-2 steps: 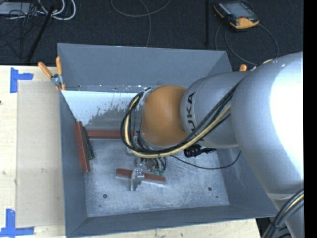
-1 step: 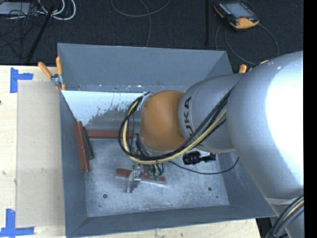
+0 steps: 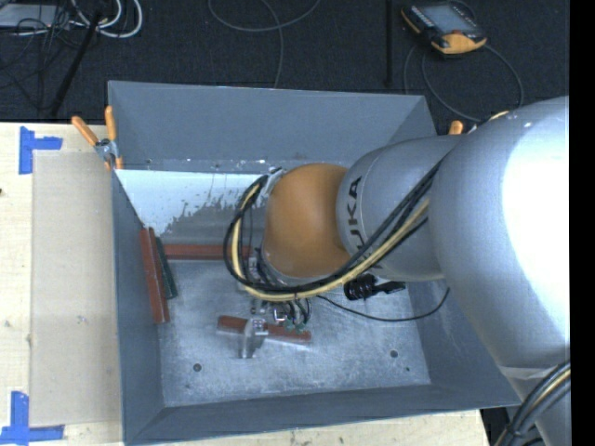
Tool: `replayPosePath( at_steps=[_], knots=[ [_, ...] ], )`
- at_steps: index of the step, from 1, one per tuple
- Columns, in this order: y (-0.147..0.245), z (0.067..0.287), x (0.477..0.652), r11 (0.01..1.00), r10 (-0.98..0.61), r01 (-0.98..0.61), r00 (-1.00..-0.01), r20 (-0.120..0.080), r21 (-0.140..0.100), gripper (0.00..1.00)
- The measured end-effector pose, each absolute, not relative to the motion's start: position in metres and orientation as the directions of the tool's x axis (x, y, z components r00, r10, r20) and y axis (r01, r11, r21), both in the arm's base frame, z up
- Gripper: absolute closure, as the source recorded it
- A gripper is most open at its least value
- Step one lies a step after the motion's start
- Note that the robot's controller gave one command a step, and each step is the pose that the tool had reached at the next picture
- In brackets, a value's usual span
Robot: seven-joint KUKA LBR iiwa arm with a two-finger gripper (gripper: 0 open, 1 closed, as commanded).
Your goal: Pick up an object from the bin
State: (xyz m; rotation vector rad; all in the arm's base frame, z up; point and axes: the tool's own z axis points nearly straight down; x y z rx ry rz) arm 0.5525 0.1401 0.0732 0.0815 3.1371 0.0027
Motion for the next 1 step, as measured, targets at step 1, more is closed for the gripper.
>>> replayPosePath(
  at_steps=[1],
  knots=[
    [0.1417,0.0768,0.5544,0.996,0.092,0.092,-0.996,-0.014,0.005,1.00]
  ],
)
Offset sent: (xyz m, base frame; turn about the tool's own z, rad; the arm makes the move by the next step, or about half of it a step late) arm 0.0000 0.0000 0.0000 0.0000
